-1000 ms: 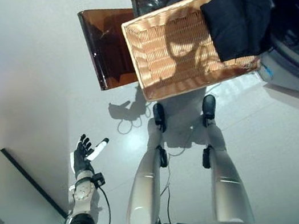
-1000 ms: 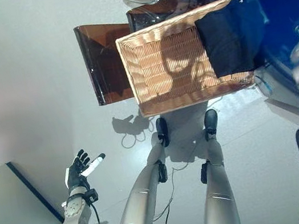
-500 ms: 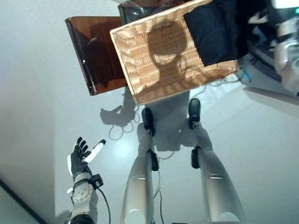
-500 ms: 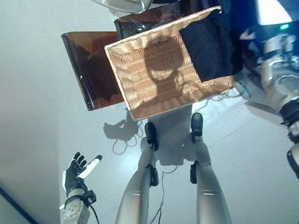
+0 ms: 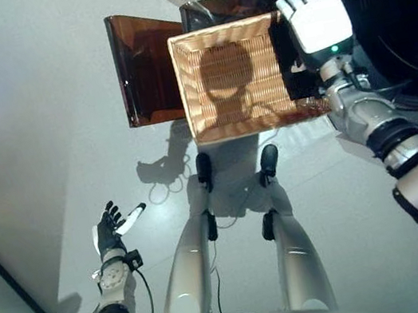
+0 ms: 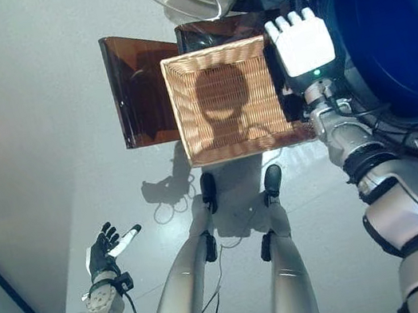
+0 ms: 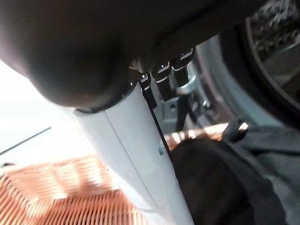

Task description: Pick up the clothes and place them into the washing machine

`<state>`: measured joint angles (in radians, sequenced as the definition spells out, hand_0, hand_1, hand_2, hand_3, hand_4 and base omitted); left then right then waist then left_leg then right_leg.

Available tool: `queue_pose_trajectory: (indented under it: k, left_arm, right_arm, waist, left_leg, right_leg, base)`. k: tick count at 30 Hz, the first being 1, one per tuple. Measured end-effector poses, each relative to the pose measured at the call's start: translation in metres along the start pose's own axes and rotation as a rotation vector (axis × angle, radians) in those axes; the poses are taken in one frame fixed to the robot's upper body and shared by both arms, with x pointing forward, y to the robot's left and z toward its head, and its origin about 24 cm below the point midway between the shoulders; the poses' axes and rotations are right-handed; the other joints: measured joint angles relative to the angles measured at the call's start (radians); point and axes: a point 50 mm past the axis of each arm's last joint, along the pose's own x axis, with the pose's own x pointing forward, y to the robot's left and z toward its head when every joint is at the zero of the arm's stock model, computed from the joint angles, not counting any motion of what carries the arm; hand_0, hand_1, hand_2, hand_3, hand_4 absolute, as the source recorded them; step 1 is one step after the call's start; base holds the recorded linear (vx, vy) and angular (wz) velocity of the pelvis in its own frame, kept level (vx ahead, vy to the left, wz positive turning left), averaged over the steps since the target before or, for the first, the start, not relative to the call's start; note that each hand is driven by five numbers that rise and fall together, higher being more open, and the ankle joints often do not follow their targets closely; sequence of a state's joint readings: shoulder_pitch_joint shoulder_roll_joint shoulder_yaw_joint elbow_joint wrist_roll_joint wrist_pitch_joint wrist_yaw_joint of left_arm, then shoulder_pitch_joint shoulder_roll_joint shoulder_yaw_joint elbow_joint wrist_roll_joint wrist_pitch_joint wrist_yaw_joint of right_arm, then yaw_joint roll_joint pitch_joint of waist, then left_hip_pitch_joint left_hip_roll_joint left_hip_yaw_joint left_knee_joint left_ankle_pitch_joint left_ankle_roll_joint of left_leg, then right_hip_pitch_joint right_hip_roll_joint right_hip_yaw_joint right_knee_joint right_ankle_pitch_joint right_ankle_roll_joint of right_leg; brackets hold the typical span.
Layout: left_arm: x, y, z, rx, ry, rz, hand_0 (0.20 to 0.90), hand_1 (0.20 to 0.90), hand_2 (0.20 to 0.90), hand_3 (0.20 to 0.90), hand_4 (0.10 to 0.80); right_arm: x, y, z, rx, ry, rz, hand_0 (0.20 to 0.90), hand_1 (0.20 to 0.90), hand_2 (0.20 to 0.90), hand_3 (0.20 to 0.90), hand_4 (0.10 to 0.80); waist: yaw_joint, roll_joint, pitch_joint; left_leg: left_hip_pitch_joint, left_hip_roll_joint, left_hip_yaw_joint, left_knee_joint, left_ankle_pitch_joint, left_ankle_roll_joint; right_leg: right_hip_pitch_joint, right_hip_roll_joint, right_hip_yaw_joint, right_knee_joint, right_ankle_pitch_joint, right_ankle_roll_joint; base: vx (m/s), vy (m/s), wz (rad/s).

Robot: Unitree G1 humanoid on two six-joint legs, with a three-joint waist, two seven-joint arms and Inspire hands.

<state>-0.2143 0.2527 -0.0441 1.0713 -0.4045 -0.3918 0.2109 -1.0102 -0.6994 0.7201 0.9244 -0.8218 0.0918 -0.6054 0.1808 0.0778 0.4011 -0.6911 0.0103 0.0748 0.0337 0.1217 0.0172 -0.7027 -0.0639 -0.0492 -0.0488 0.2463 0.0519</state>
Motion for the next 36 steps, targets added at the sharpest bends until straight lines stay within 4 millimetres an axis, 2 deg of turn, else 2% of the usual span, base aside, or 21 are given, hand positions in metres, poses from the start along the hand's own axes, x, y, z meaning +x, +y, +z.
queue_pose_trajectory:
  k: [4,9,19,28,36]
  left_arm:
    - [0.000,0.000,0.000,0.000,-0.001,0.000,0.900,0.900,0.900,0.900,0.800]
    - [0.000,0.000,0.000,-0.005,-0.001,0.001,0.900,0.900,0.900,0.900,0.800]
    - [0.000,-0.001,0.002,-0.059,-0.005,0.004,0.900,0.900,0.900,0.900,0.800]
    - [0.001,-0.003,0.006,-0.064,-0.022,-0.008,0.900,0.900,0.900,0.900,0.800]
    - [0.003,-0.010,0.024,-0.146,-0.098,-0.030,0.900,0.900,0.900,0.900,0.800]
  right_arm:
    - [0.005,0.004,0.008,-0.048,-0.017,0.047,0.900,0.900,0.900,0.900,0.800]
    - [0.001,0.013,0.010,-0.080,-0.030,0.104,0.900,0.900,0.900,0.900,0.800]
    - [-0.015,0.035,-0.009,-0.160,0.018,0.254,0.900,0.900,0.900,0.900,0.800]
    - [-0.010,0.030,-0.014,-0.173,0.033,0.239,0.900,0.900,0.900,0.900,0.800]
    - [-0.002,0.019,-0.032,-0.183,0.108,0.212,0.900,0.900,0.900,0.900,0.800]
  waist:
    - [0.001,0.000,0.000]
    - [0.004,0.000,0.000]
    - [0.027,0.001,0.001]
    - [0.027,0.003,0.020]
    - [0.039,0.009,0.062]
  left_leg:
    - [0.002,0.000,-0.001,0.002,-0.001,-0.002]
    - [0.002,-0.004,-0.013,0.004,-0.001,-0.002]
    - [-0.005,-0.006,-0.020,-0.002,-0.001,-0.002]
    - [-0.032,-0.006,-0.023,-0.002,0.002,0.003]
    - [-0.034,-0.007,-0.025,-0.007,0.006,0.006]
  right_leg:
    - [0.004,-0.001,-0.001,0.000,0.000,0.000]
    - [0.011,-0.004,-0.012,-0.002,0.000,0.000]
    - [0.013,-0.009,-0.021,-0.018,0.000,0.000]
    - [-0.009,-0.010,-0.024,-0.026,0.004,-0.004]
    - [-0.012,-0.016,-0.025,-0.027,0.004,-0.004]
  base:
    - [-0.002,0.001,0.01]
    - [-0.002,0.004,0.07]
    - [-0.001,-0.001,0.01]
    - [0.000,0.000,0.00]
    - [0.000,0.000,0.00]
